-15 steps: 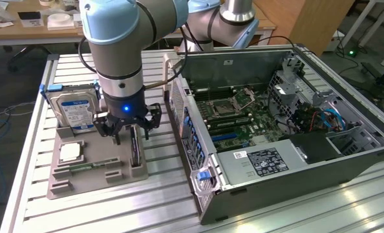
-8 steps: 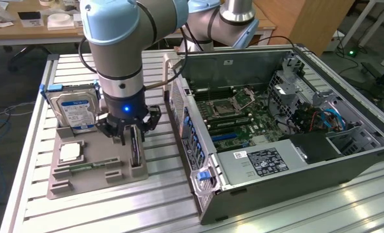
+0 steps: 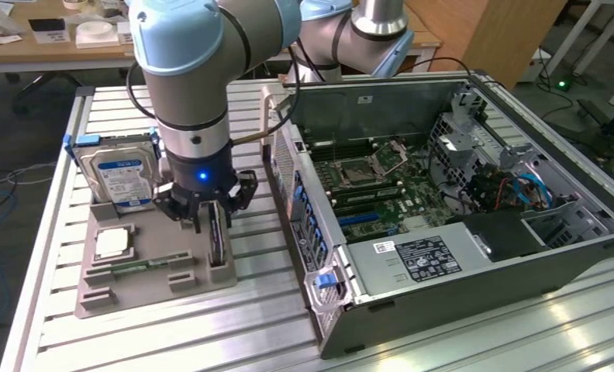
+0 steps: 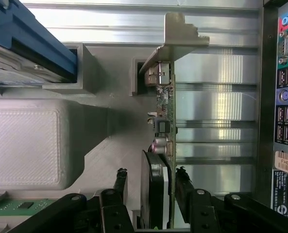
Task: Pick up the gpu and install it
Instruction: 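Pick up the gpu and move the gpu toward the slot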
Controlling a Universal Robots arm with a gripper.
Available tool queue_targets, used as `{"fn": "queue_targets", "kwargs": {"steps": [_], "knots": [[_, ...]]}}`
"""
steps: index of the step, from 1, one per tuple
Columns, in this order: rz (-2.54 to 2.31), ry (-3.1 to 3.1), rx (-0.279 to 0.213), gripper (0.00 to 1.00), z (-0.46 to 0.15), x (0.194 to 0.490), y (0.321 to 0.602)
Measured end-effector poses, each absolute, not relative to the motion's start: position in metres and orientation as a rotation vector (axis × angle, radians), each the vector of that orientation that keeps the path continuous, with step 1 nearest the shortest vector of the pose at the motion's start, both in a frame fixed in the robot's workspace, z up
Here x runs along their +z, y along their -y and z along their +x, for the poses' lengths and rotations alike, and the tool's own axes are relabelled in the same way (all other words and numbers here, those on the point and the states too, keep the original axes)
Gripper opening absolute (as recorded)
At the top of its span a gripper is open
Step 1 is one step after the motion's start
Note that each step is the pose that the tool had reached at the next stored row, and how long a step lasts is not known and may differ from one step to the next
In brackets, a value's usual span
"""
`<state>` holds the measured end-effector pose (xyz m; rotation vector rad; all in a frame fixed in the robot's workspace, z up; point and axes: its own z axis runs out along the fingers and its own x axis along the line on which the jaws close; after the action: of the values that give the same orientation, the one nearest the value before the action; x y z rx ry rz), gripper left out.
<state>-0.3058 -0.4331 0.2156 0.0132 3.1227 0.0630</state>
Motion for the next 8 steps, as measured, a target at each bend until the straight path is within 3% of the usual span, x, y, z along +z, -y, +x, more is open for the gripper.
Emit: {"fn": "queue_targets", "kwargs": {"steps": [3, 4, 7, 8], "knots": [[0.013, -3.122, 0.063, 0.51, -0.3058, 0.2153, 0.4330], [0.013, -3.122, 0.063, 0.44, -0.3058, 0.2153, 0.4330], [0.013, -3.122, 0.063, 0.42, -0.3058, 0.2153, 0.4330], [0.013, -3.122, 0.063, 0.36, -0.3058, 0.2153, 0.4330]]}}
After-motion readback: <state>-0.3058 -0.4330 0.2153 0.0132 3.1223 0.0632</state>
